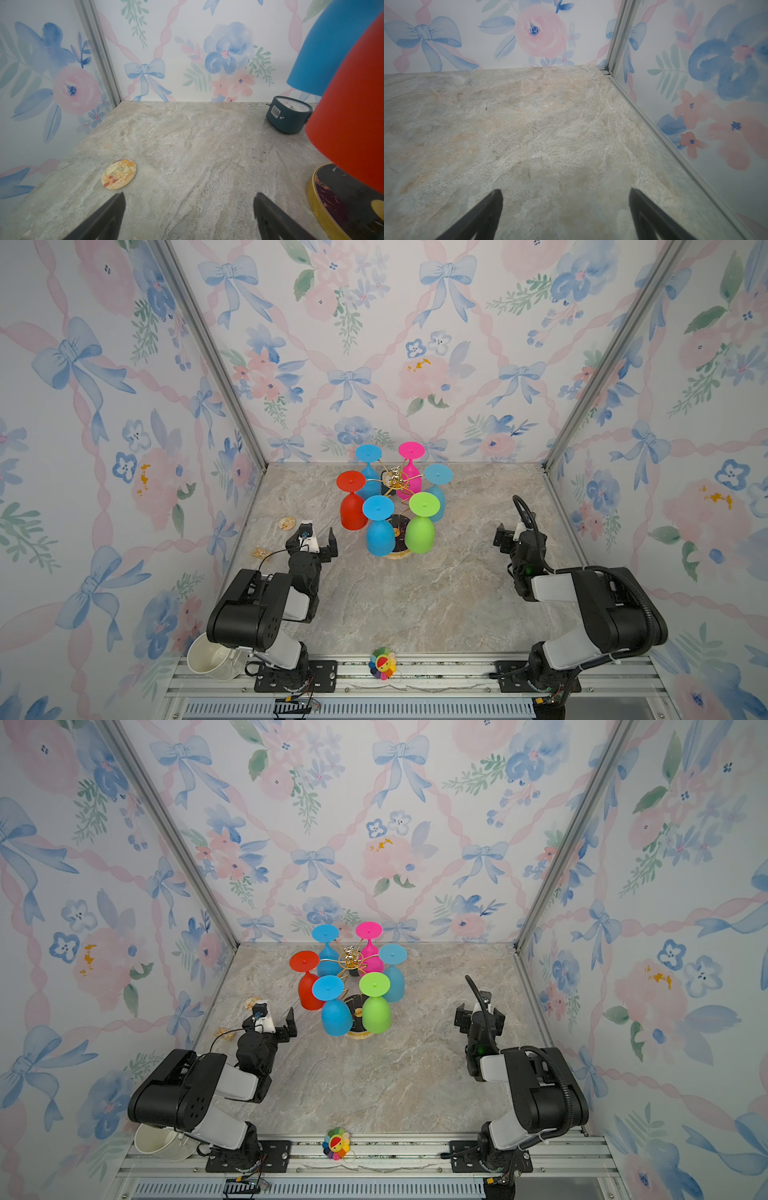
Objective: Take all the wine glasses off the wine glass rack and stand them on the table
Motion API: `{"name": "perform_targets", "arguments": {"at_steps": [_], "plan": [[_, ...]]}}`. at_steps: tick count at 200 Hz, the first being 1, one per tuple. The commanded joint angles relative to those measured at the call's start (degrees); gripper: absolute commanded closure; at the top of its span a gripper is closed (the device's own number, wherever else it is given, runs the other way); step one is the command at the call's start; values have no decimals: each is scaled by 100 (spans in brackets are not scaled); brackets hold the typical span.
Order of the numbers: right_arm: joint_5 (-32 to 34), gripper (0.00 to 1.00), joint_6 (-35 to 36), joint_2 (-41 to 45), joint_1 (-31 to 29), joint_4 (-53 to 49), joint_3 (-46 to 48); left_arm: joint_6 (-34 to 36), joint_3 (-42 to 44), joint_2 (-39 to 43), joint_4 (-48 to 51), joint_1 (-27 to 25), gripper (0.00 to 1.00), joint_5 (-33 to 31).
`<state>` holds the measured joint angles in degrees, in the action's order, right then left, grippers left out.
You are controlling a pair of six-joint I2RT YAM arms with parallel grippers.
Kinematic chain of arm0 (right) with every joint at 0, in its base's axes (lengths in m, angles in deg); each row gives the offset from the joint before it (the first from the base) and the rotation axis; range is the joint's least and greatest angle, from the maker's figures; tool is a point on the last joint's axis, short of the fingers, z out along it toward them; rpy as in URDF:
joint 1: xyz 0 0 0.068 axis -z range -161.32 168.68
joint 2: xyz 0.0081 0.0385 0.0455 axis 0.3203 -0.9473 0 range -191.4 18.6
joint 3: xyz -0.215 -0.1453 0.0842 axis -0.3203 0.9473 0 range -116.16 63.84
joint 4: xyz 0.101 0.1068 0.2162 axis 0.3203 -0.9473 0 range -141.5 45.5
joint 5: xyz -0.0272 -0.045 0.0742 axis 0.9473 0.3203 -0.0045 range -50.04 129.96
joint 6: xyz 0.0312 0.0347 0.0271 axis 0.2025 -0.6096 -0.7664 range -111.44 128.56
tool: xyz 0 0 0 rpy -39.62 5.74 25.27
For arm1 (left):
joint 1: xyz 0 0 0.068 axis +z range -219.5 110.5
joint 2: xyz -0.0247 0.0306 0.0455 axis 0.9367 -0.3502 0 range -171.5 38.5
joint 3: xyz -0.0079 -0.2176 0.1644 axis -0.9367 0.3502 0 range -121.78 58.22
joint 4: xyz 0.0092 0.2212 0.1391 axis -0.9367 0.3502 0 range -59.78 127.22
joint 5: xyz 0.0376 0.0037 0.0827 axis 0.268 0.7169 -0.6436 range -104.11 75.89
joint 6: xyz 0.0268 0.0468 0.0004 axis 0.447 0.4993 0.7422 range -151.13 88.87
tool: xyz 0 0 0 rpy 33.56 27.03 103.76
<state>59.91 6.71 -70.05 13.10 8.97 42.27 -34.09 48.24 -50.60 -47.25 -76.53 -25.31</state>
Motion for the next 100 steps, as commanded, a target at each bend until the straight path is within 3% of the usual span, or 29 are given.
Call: {"name": "perform_targets", "arguments": {"at_steps": [1,100], "plan": [[-9,3,59,-39,19,137,38,41,-83,-1,2,61,2,75],[243,3,113,91,-96,-52,2,1,-17,175,4,25,2,-208]]}}
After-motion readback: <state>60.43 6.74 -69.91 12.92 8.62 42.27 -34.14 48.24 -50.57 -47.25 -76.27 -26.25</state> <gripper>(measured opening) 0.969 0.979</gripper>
